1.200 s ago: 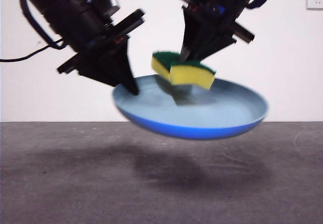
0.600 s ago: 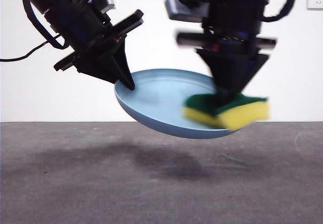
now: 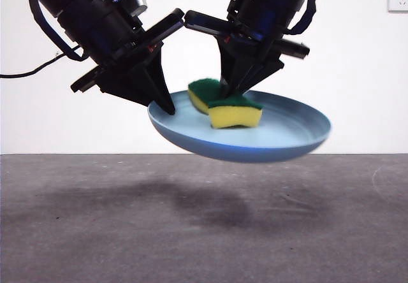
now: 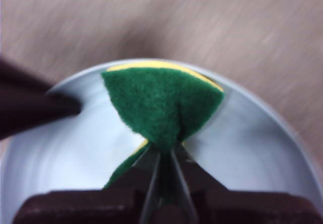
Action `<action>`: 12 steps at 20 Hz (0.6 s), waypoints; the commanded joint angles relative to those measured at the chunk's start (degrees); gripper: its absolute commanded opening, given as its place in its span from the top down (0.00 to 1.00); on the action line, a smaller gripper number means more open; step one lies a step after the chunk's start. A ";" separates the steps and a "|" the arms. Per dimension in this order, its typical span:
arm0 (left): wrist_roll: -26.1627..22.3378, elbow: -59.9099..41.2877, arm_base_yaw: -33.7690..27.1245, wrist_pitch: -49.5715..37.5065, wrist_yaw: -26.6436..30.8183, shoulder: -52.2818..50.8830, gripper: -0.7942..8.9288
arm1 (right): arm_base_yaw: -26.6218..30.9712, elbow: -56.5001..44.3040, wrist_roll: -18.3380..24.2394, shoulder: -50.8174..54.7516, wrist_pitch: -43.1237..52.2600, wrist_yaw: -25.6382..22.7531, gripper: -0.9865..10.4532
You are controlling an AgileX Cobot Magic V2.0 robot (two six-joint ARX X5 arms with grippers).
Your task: Pick up the plate,pick up the cloth,clean the plate with the cloth
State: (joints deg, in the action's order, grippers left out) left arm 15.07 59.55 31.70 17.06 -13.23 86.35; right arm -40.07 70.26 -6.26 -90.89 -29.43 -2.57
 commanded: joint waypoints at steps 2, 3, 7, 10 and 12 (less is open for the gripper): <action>-0.39 -0.13 0.00 -2.47 -1.90 0.02 0.93 | -0.02 -0.28 1.36 -0.72 -9.33 4.46 0.93; 0.02 -0.13 0.00 -3.30 -1.90 0.02 0.93 | -0.02 -0.28 3.06 -0.72 -12.72 5.51 0.93; 0.22 -0.13 -0.96 -5.84 -2.27 0.02 0.93 | -0.02 -0.28 6.03 -0.72 -24.28 -1.62 0.93; 0.17 -0.13 -1.05 -4.57 -4.28 0.02 0.93 | 0.24 -0.28 2.95 -0.70 -23.21 -25.42 0.93; 0.17 -0.13 -1.03 -4.57 -5.53 0.02 0.93 | 0.72 -0.28 2.69 -0.70 -16.98 -29.46 0.93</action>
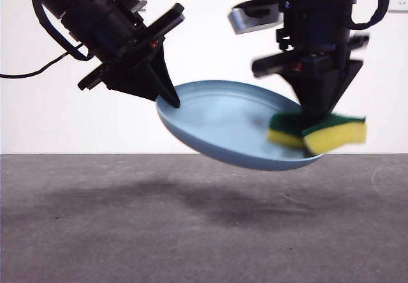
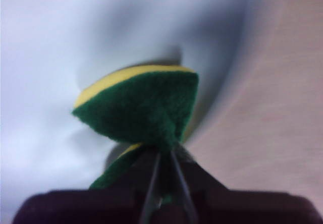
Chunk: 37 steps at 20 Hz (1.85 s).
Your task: Pick up the plate,pick up the cloth,clean the plate with the cloth
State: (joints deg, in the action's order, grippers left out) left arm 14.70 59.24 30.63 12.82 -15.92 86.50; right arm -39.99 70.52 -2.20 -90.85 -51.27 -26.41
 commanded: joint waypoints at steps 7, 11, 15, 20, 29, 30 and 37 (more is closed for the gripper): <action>0.57 0.17 -0.33 -2.03 -3.67 -0.13 0.93 | 1.60 -0.55 -1.38 -0.74 21.22 30.67 0.93; 0.39 0.17 -3.56 -2.93 -3.28 -0.13 0.93 | 1.09 -0.55 0.52 -0.74 11.32 39.12 0.93; -5.31 0.17 -6.73 -0.02 7.85 0.00 0.93 | 1.05 -0.55 0.33 1.11 3.65 20.83 0.93; -10.78 0.17 -9.18 1.99 15.87 2.47 0.93 | 1.03 -0.55 -0.17 6.64 5.70 18.53 0.93; -10.91 0.17 -12.79 4.02 15.87 12.04 0.92 | 1.49 -0.55 -0.28 14.93 6.75 18.45 0.93; -10.88 0.17 -12.74 5.62 15.78 12.81 0.90 | 2.03 -0.55 -0.28 15.02 7.13 18.36 0.93; -9.62 0.17 -12.61 9.64 15.87 11.10 0.56 | 7.32 -0.55 -2.10 13.20 16.52 18.75 0.93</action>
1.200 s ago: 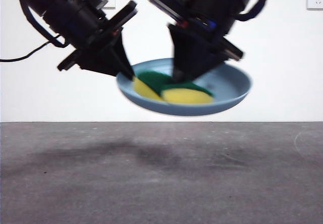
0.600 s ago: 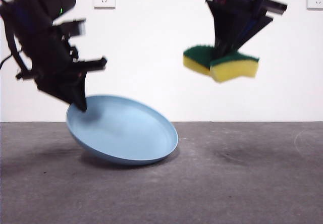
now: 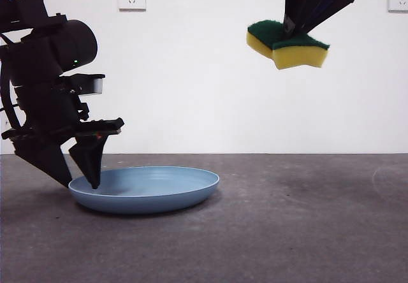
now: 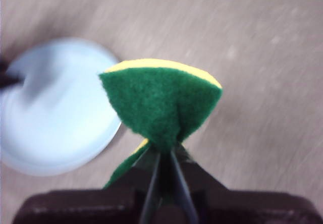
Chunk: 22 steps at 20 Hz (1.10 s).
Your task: Pick up the plate,pick up the cloth,clean the plate with the cloth
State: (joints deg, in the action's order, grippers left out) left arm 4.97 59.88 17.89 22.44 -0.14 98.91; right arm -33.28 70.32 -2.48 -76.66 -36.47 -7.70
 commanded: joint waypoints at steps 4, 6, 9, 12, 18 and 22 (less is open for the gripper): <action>1.99 -0.46 1.07 -0.07 -0.28 -10.08 0.56 | 2.32 -0.35 -3.72 -5.44 2.99 0.33 0.93; 2.56 -0.46 1.68 0.00 -0.83 -15.89 0.56 | 2.54 -0.35 -4.02 -9.18 3.02 1.62 0.93; 2.62 -0.46 2.05 0.35 -4.90 -24.68 0.56 | 2.73 -0.35 -5.05 -15.76 3.06 4.37 0.93; 2.58 -0.46 2.05 2.14 -10.88 -31.87 0.56 | 2.95 -0.35 -5.64 -22.97 3.06 6.14 0.93; 2.47 -0.46 2.03 11.15 -12.13 -37.90 0.56 | 3.69 -0.35 -6.75 -30.23 1.86 6.16 0.75; 2.29 -0.46 2.03 13.46 -12.11 -37.90 0.56 | 4.09 -0.35 -6.71 -30.16 1.53 6.10 0.47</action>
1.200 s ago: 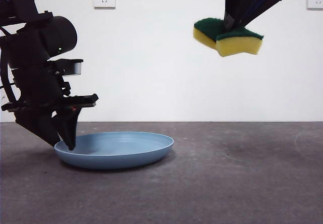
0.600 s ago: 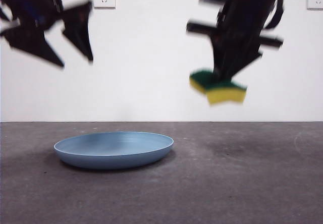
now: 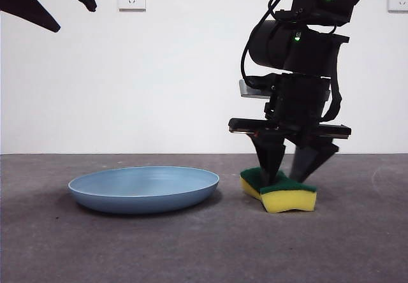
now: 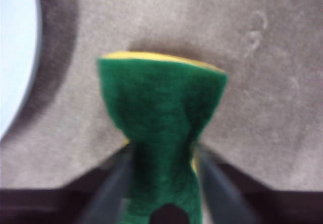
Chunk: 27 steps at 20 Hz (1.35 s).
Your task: Pick up the plate,pick up the cloth,clean the plate with the cloth
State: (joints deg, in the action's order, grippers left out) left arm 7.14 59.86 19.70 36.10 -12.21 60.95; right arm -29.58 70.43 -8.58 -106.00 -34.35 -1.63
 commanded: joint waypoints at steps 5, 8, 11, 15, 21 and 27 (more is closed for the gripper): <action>-0.07 -0.44 0.22 -0.52 0.09 0.09 0.56 | 0.94 0.04 -0.63 1.62 -1.57 -0.13 0.47; -1.29 -0.44 0.20 -0.96 0.11 0.09 0.56 | 0.92 0.07 -0.63 6.88 -3.06 -0.17 0.48; -1.31 -0.44 0.20 -0.85 0.11 0.09 0.56 | 0.94 0.07 -0.66 13.57 -5.14 -0.22 0.48; -2.12 -0.44 0.20 -1.01 0.13 0.09 0.58 | 0.66 0.07 -0.55 23.93 -7.21 0.17 0.84; -4.07 -0.44 0.24 -3.13 0.13 -1.75 0.93 | -1.81 -0.09 3.21 37.07 -7.17 -1.29 0.92; -6.71 -2.25 1.51 -8.92 12.22 -16.98 0.93 | -6.12 -10.71 4.61 51.78 3.21 -8.28 0.92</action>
State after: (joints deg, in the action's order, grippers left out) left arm 2.17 58.81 21.02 26.87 -0.91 44.10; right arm -35.70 61.06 -4.45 -54.39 -31.33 -9.56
